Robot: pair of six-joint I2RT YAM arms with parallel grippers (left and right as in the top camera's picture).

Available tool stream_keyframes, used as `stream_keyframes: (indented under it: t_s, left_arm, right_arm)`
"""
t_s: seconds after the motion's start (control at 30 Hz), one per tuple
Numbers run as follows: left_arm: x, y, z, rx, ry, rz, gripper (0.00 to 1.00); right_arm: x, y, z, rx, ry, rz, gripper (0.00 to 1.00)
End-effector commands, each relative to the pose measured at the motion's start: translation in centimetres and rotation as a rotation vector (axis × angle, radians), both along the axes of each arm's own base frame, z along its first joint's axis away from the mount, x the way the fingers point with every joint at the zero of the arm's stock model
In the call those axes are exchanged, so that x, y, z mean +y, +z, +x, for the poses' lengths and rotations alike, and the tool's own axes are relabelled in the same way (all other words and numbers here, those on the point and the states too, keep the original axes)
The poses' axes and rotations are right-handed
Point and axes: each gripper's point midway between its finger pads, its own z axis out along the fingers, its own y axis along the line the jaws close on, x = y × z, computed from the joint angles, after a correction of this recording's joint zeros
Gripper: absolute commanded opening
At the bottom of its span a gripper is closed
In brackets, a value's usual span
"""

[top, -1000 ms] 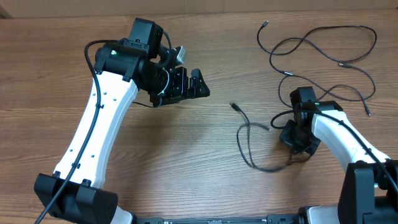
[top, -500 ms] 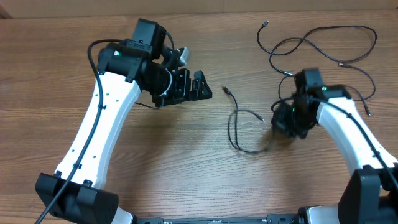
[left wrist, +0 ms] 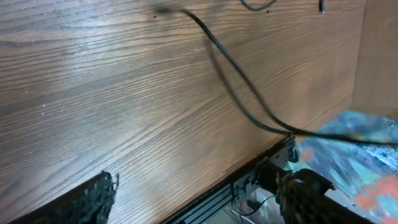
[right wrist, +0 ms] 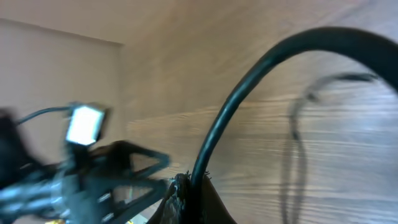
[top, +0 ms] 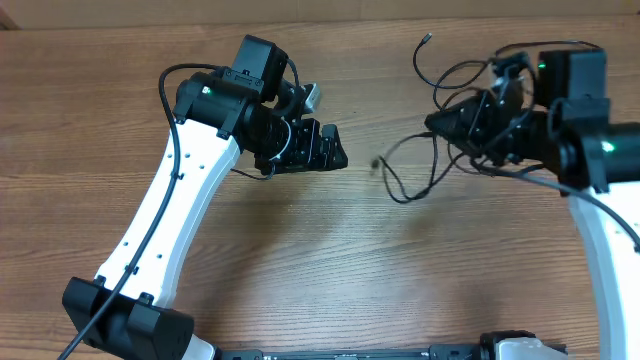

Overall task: Untangle cables
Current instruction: 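Lift the cable loop with the right gripper toward the upper right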

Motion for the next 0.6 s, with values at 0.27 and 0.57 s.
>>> stream_keyframes:
  t_s: [0.27, 0.57]
  left_arm:
    - [-0.9, 1.5, -0.7, -0.033, -0.026, -0.032, 0.80]
    - [-5.3, 4.8, -4.3, -0.132, -0.382, -0.313, 0.82]
  right_arm:
    - [0.9, 4.1, -0.2, -0.092, -0.014, 0.091, 0.04]
    - [0.0, 3.3, 1.1, -0.026, -0.133, 0.093, 0.04]
